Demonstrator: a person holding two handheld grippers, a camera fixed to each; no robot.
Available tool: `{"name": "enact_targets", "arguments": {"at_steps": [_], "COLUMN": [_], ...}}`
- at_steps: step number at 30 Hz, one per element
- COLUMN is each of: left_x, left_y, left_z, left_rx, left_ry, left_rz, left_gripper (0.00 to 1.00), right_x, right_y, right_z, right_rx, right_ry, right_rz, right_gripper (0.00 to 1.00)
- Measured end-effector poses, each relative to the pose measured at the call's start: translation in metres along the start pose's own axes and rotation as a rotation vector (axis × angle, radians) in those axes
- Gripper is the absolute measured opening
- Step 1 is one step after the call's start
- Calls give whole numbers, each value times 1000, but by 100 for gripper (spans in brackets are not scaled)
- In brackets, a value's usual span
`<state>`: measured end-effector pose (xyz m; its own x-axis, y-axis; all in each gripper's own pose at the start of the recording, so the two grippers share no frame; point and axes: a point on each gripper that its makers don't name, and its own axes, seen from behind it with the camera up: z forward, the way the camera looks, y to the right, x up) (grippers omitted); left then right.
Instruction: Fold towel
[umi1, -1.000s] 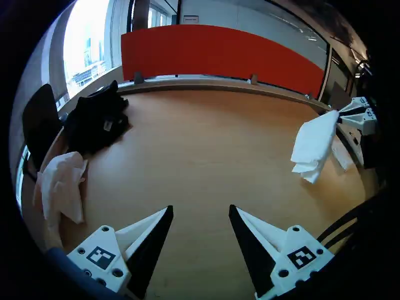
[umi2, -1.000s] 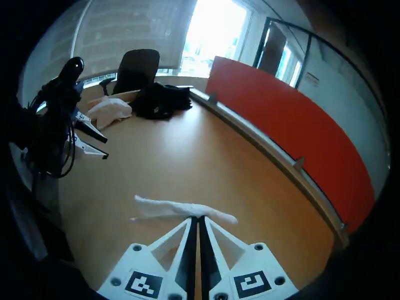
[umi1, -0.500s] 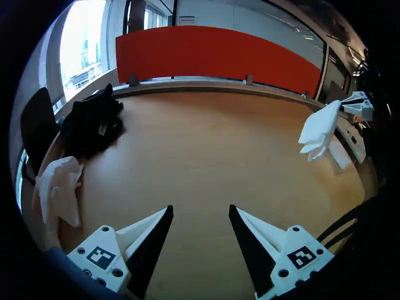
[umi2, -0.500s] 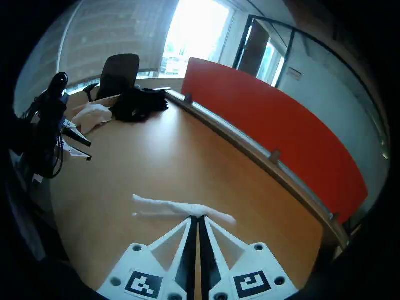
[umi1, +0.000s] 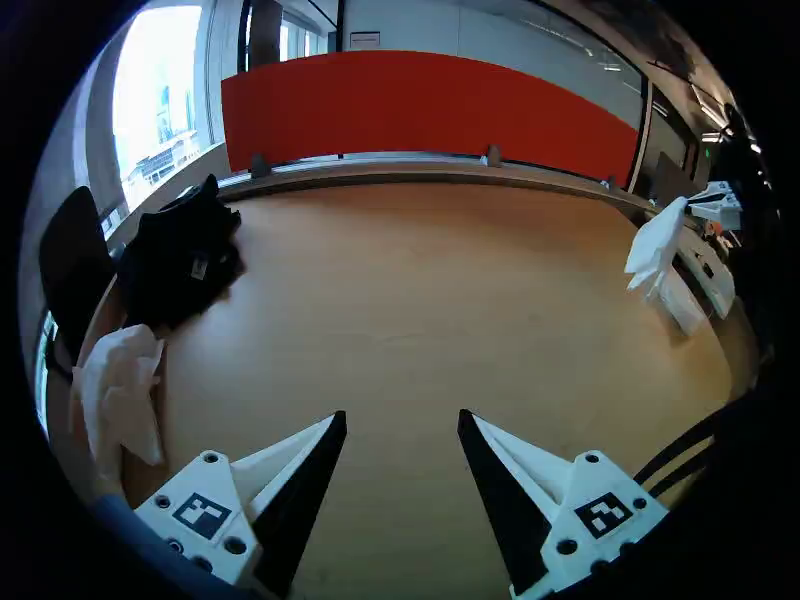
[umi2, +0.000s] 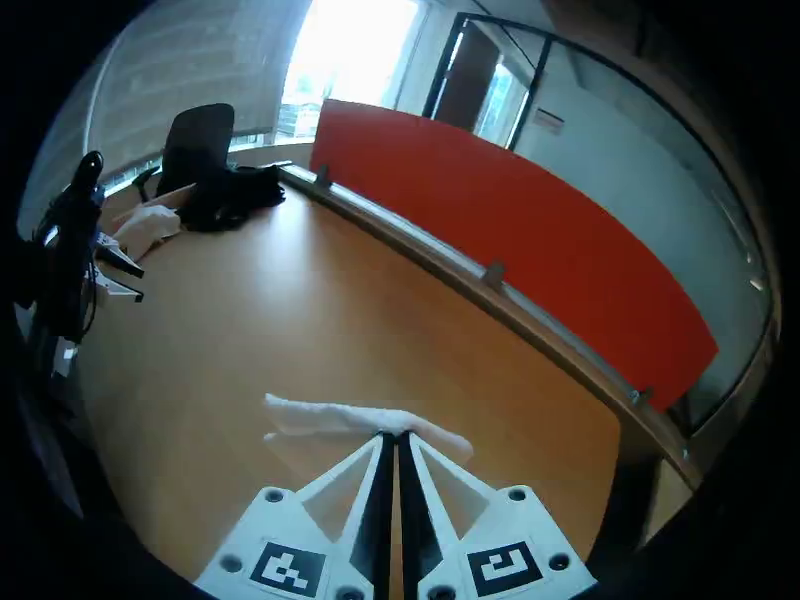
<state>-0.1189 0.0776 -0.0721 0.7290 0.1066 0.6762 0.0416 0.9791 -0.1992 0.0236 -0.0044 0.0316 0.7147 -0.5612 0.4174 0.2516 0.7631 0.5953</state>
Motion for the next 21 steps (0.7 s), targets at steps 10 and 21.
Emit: {"name": "enact_targets", "arguments": {"at_steps": [10,21], "left_x": [3,5], "left_y": [2,8], "left_z": [4,10], "left_rx": [8,14], "left_ry": [-10,-23], "left_rz": [14,30], "left_gripper": [82,82], "right_x": [-28,-54], "right_y": [58,118], "right_z": [-9,-18], "right_rx": [-65,-134], "right_ry": [-48,-95], "right_rz": [26,55], "right_gripper": [5,5]}}
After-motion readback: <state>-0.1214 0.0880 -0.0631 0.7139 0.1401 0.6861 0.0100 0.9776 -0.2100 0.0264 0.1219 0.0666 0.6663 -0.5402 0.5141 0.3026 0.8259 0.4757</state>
